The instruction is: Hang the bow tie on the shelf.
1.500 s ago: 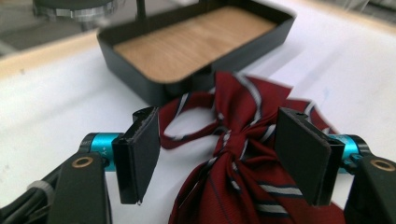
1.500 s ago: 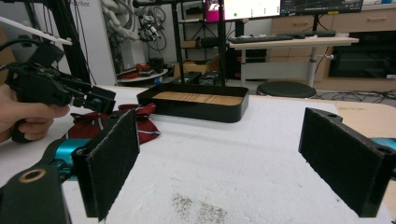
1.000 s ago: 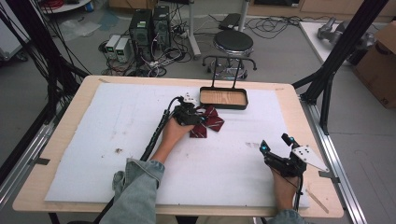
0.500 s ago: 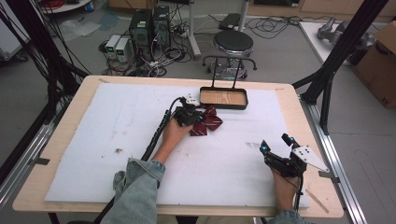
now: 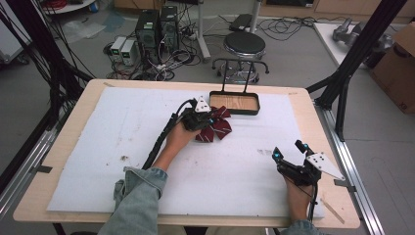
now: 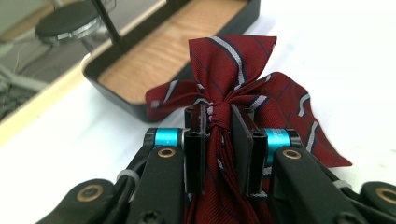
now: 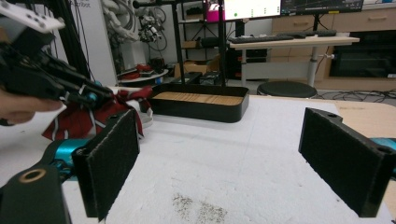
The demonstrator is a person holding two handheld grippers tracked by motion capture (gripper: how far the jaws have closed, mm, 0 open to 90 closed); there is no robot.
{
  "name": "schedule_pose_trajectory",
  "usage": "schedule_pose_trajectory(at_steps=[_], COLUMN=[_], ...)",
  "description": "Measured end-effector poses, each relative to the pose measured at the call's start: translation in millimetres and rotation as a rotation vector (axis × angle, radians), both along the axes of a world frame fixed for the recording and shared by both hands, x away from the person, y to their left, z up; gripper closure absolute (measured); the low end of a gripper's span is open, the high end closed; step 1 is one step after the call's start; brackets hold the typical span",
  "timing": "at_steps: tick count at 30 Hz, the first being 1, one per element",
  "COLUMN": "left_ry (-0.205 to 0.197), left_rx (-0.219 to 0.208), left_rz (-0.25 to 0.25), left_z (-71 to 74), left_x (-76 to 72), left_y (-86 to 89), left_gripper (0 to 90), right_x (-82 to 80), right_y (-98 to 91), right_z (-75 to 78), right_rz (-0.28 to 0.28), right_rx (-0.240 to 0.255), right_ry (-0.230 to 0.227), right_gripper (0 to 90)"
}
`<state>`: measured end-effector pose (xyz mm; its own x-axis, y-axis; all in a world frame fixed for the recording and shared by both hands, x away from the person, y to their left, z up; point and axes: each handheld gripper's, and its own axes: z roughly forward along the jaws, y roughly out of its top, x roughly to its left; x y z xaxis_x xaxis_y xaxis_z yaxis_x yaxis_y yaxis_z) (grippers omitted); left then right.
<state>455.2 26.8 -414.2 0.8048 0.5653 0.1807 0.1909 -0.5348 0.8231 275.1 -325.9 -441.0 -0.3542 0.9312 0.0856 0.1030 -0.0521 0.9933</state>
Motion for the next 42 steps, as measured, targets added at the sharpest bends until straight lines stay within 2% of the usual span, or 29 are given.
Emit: schedule_pose_trajectory(at_steps=[1,4,6,10,18,24,33,34,39,42], left_ry=[-0.028,-0.054,-0.069,-0.111,-0.165,-0.192,-0.216,-0.210,-0.222,-0.226], left_rx=[0.000,0.002,-0.014,-0.004,-0.027,-0.031,-0.045,-0.047,-0.040,-0.063], left_rz=[-0.003,-0.011,-0.020,-0.047,-0.056,-0.079,-0.127,-0.131,-0.131,-0.118], left_z=[8.8,19.8,28.3,45.6,83.9,106.2,129.0,131.1,138.4,139.6], left_x=[-1.5,-1.3,-0.4,2.5,12.6,19.3,32.1,34.6,45.9,52.3], left_y=[3.7,9.6,13.6,19.2,27.5,24.5,9.9,8.2,0.6,0.7], left_gripper=[75.5,75.5,75.6,75.6,75.5,75.5,75.6,75.6,75.5,75.6], right_x=[0.0,0.0,-0.1,0.1,0.3,0.4,0.8,1.1,1.0,1.1], right_y=[0.2,0.1,0.0,0.1,-0.3,-0.4,-0.9,-1.1,-0.7,-1.2], right_z=[0.0,0.0,-0.1,-0.2,-0.2,-0.3,-0.4,-0.4,-0.4,-0.5], right_rz=[0.000,0.000,-0.002,-0.003,0.000,0.000,0.001,0.002,0.005,0.007], right_rx=[-0.001,0.001,0.002,0.001,0.003,0.007,0.012,0.012,0.021,0.020], right_ry=[0.000,0.002,0.004,0.004,0.003,0.004,0.010,0.008,0.011,0.015], right_gripper=[11.4,11.4,11.4,11.4,11.4,11.4,11.4,11.4,11.5,11.4])
